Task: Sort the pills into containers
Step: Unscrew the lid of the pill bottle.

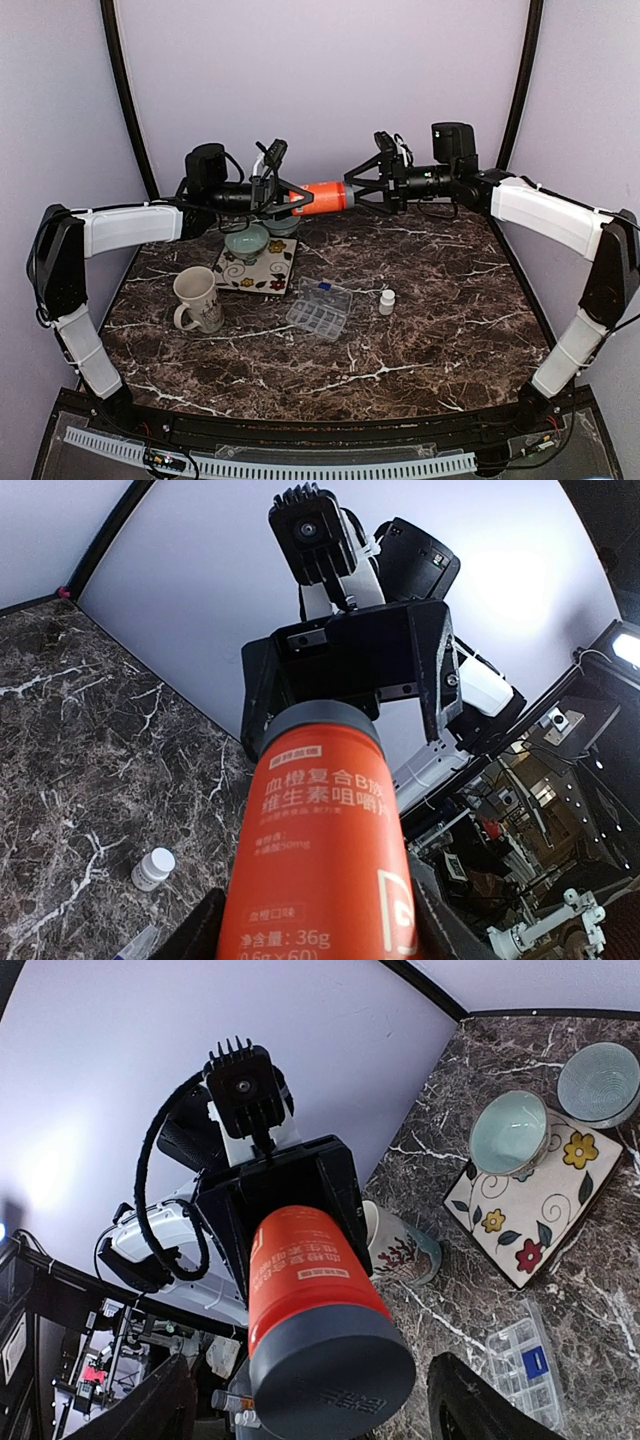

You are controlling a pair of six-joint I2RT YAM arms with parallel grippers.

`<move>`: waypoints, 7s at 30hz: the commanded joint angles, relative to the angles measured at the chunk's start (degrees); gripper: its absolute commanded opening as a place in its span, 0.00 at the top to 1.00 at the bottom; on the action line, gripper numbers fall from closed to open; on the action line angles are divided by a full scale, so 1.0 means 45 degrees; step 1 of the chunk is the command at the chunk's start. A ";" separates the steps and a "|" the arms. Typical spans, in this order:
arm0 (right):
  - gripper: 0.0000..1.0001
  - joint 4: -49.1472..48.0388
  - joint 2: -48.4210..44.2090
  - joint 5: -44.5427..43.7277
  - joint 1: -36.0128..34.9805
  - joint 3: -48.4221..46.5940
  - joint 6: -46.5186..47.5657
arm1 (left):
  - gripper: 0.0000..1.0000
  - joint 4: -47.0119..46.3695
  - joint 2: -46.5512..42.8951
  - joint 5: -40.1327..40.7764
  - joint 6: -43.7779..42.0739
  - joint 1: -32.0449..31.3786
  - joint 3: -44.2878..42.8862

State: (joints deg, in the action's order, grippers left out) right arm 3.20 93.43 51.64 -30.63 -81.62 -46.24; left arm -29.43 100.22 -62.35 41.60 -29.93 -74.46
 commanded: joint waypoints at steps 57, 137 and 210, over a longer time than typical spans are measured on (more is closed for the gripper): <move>0.98 0.3302 -0.2034 -0.4319 -0.0874 -0.0962 1.0440 | 0.94 -1.0579 0.2096 -0.1642 1.1257 -0.0155 -0.0691; 0.58 0.1099 -0.0340 0.0041 0.0094 0.0459 0.1971 | 0.96 -0.4183 0.1461 -0.1829 0.4192 -0.0138 -0.1423; 0.54 0.4072 -0.1671 -0.3860 -0.0224 -0.1381 1.0564 | 0.95 -1.0813 0.2220 -0.2607 1.0955 -0.0144 -0.1585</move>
State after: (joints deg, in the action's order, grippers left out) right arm 20.97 86.52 38.17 -35.00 -88.03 2.24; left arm -69.67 112.31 -71.40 90.48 -31.75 -79.46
